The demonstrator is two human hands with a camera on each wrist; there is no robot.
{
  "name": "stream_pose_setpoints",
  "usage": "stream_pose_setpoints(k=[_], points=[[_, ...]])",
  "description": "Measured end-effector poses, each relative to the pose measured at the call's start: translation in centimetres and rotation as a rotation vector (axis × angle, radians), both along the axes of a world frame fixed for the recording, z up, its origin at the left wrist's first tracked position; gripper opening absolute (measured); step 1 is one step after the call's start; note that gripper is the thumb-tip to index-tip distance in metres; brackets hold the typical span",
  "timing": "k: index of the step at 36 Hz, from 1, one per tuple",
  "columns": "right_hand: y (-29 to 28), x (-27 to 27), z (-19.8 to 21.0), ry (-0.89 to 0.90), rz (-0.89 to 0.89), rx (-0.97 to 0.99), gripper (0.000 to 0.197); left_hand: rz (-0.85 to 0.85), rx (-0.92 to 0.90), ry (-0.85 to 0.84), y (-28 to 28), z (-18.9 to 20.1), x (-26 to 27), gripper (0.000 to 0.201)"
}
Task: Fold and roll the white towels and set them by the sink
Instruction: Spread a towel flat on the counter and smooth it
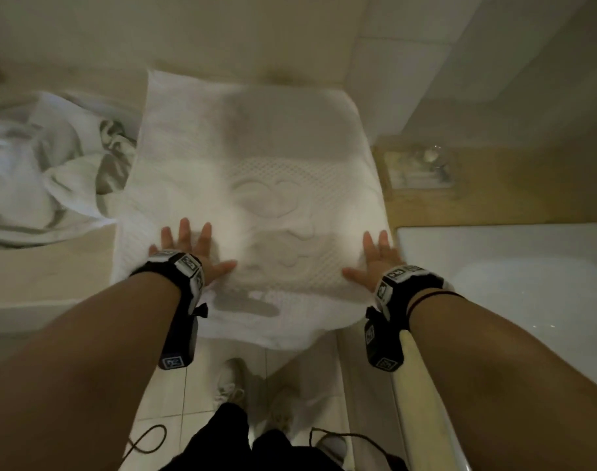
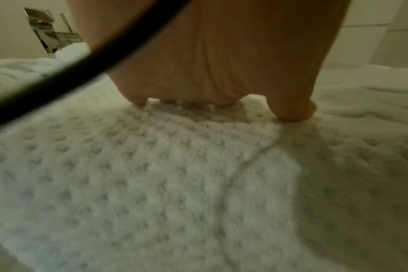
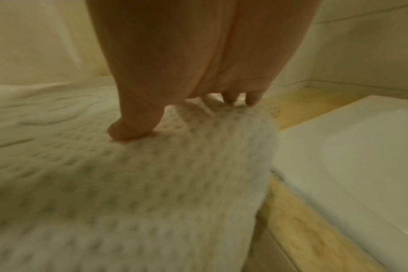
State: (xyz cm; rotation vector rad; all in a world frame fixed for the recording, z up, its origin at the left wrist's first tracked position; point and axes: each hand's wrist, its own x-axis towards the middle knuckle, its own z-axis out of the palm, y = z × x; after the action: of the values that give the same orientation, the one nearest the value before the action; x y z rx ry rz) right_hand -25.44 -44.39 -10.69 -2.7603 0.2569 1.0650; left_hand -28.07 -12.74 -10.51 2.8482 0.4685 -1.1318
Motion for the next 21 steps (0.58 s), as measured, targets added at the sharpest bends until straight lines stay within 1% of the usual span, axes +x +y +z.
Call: stream_pose_setpoints(k=[3, 4, 6, 8, 10, 13, 15, 17, 18, 19, 21], points=[[-1.9, -1.4, -0.1, -0.054, -0.304, 0.161, 0.117, 0.014, 0.046, -0.037, -0.9, -0.2, 0.0, 0.095], [-2.1, -1.9, -0.1, -0.063, -0.377, 0.211, 0.119, -0.001, 0.047, -0.073, -1.7, -0.1, 0.0, 0.089], [-2.5, -2.8, -0.4, -0.067, -0.468, 0.240, 0.113, -0.053, 0.010, -0.146, -3.9, 0.5, 0.0, 0.074], [-2.9, -3.5, -0.6, -0.062, -0.461, 0.198, 0.106, -0.124, -0.070, -0.137, -6.2, 1.0, 0.2, 0.070], [-3.8, -3.8, -0.5, -0.058, -0.439, 0.177, 0.096, -0.210, -0.116, -0.072, -8.1, 1.2, 0.1, 0.073], [-4.8, -3.8, 0.3, 0.021, -0.323, 0.063, 0.058, -0.244, -0.100, -0.009, -8.6, 0.6, -0.1, 0.076], [-5.5, -3.1, 0.3, 0.017, -0.261, 0.005, 0.046, -0.250, -0.075, -0.006, -8.1, 0.2, -0.2, 0.076], [-6.0, -2.6, 0.1, -0.032, -0.274, 0.015, 0.039, -0.257, -0.058, -0.001, -7.8, 0.4, -0.2, 0.072], [-6.3, -2.6, -0.1, -0.048, -0.284, 0.014, 0.039, -0.260, -0.049, 0.003, -7.8, 0.5, -0.2, 0.070], [-6.3, -2.8, -0.1, -0.063, -0.294, 0.016, 0.041, -0.265, -0.043, 0.006, -7.8, 0.7, -0.2, 0.069], [-6.5, -3.6, -0.6, -0.034, -0.282, 0.006, 0.045, -0.280, -0.030, 0.009, -7.9, 0.8, -0.2, 0.069]])
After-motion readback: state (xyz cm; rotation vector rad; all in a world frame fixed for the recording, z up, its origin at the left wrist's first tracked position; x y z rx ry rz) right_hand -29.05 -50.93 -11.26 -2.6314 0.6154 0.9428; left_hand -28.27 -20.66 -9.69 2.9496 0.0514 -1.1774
